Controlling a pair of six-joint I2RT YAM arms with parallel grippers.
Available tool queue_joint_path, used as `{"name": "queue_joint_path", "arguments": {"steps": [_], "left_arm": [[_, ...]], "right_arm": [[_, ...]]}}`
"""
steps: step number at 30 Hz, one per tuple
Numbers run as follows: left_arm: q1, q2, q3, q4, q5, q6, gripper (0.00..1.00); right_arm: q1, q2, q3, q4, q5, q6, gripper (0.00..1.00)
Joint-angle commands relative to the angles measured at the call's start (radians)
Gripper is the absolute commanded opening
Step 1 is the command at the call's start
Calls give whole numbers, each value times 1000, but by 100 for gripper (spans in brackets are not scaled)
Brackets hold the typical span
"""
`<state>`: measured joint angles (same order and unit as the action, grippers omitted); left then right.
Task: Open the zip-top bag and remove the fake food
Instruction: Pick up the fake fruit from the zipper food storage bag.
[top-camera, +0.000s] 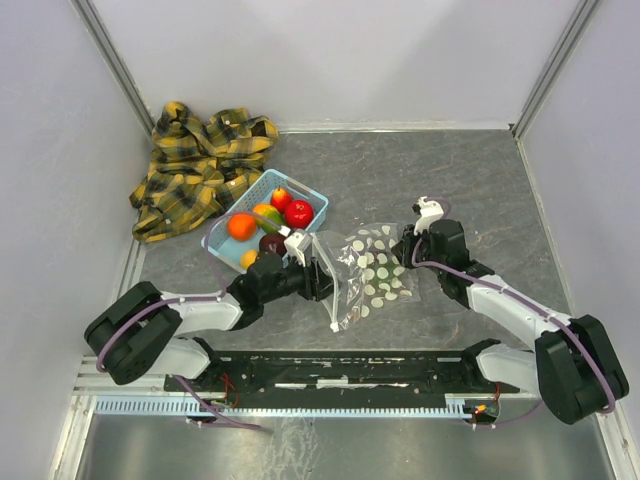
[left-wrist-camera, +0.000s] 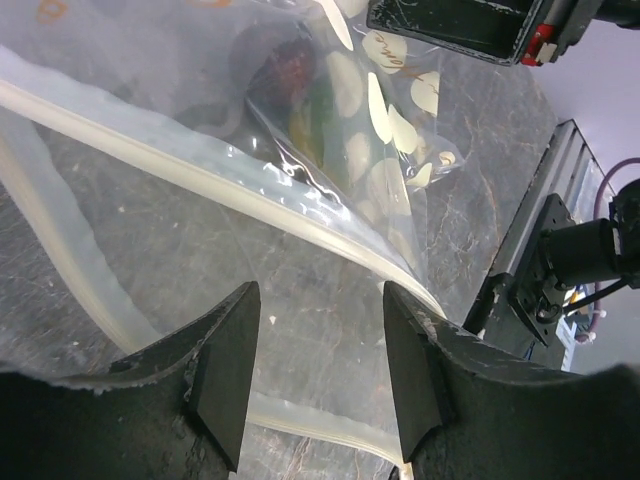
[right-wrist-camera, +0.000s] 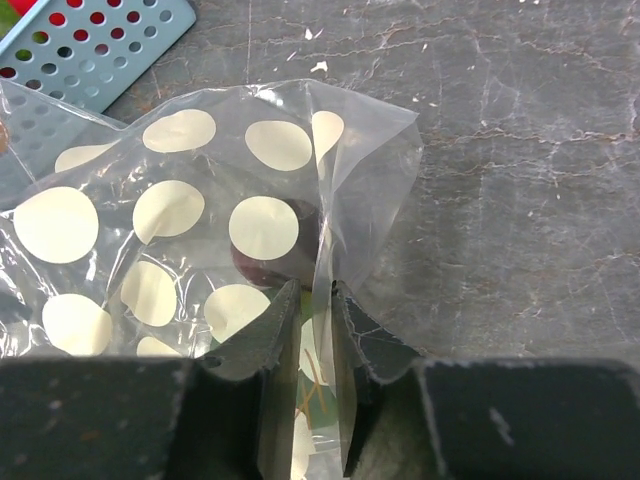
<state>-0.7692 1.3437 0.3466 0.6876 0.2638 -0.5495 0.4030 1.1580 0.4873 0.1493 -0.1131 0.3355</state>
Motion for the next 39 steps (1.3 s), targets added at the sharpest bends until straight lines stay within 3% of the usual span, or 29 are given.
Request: {"name": "queue_joint_path", "arguments": {"steps": [1, 6, 14, 20, 33, 39], "left_arm": [[-21, 23, -35, 197, -8, 45, 61], [-37, 46, -43, 220, -27, 32, 62], [-51, 72, -54, 240, -46, 7, 62], [-51, 75, -54, 236, -52, 5, 63], [-53, 106, -41, 223, -56, 0, 63], [-61, 137, -20, 202, -55, 2, 63]], "right_arm": [[-5, -36, 41, -2, -29, -16, 29], [-5, -128, 36, -74, 9, -33, 39], [-5, -245, 26, -200, 55, -27, 43], [-5, -162, 56, -281, 44, 32, 37], [-5, 6, 50, -254, 67, 75, 24], [-3, 37, 42, -223, 36, 76, 22]]}}
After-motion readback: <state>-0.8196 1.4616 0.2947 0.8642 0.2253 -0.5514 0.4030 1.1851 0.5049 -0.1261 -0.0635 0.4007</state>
